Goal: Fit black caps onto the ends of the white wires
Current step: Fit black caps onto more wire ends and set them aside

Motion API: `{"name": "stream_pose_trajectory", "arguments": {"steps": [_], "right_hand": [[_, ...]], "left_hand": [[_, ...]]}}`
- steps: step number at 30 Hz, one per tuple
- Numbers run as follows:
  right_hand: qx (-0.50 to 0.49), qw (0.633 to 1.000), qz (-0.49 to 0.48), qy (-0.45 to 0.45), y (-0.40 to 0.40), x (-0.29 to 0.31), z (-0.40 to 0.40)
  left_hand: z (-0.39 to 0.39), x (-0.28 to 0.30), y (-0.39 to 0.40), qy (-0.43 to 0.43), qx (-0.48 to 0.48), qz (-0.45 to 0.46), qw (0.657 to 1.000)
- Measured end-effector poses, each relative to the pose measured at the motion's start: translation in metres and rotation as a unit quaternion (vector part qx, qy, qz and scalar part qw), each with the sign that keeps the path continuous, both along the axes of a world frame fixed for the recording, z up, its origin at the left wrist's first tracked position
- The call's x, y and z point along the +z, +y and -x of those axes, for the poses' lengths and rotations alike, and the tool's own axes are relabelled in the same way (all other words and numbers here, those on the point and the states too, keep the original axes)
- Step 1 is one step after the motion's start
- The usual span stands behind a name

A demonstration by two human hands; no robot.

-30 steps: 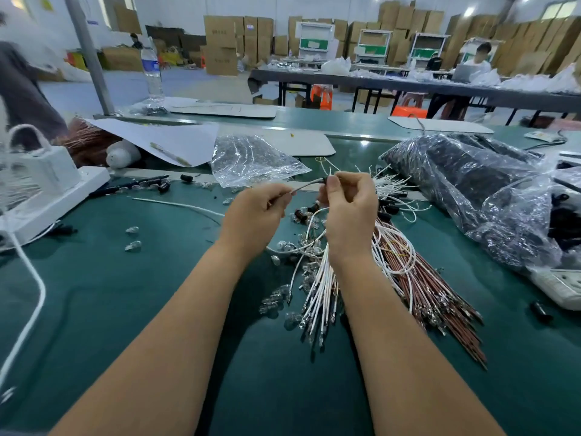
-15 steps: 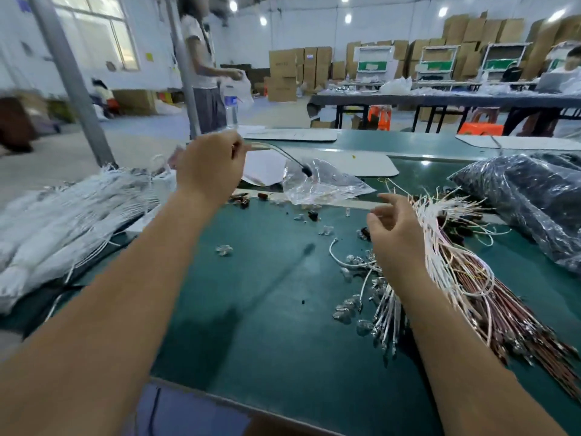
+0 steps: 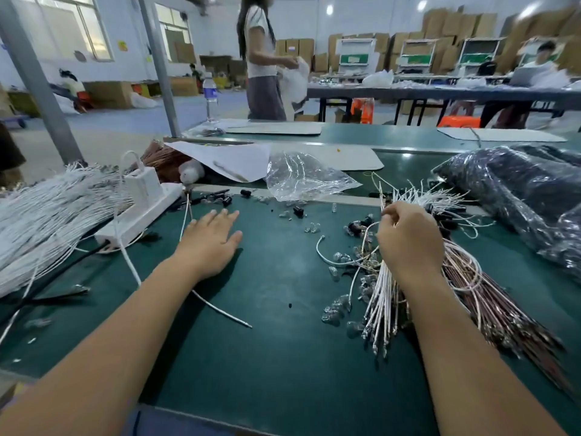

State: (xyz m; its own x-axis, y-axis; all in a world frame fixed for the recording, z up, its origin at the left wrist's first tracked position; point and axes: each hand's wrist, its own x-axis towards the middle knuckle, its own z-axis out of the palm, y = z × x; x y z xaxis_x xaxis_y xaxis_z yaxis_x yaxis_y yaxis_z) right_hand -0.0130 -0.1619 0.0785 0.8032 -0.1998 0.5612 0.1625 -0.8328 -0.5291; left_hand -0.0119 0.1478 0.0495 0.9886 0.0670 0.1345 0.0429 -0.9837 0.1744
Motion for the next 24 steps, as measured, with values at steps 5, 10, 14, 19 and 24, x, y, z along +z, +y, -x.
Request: {"name": "stream_pose_trajectory", "arguments": {"steps": [5,10,14,19,24], "right_hand": [[-0.116,0.986,0.054,0.110,-0.029,0.002,0.000],[-0.127,0.969,0.132,0.166,-0.029,0.003,0.000],[-0.132,0.973,0.097,0.161,-0.032,0.003,-0.001],[-0.128,0.974,0.093,0.163,-0.035,0.001,-0.002],[-0.114,0.983,0.071,0.125,-0.034,0.001,-0.002]], "left_hand": [[-0.016,0.001,-0.069,0.042,-0.039,0.081,0.995],[-0.028,0.016,-0.126,0.056,-0.126,0.388,0.911],[-0.033,0.019,-0.136,-0.024,-0.089,0.360,0.928],[-0.030,0.004,-0.089,0.000,0.089,0.156,0.984],[-0.019,0.008,-0.025,-0.024,0.167,0.080,0.982]]}}
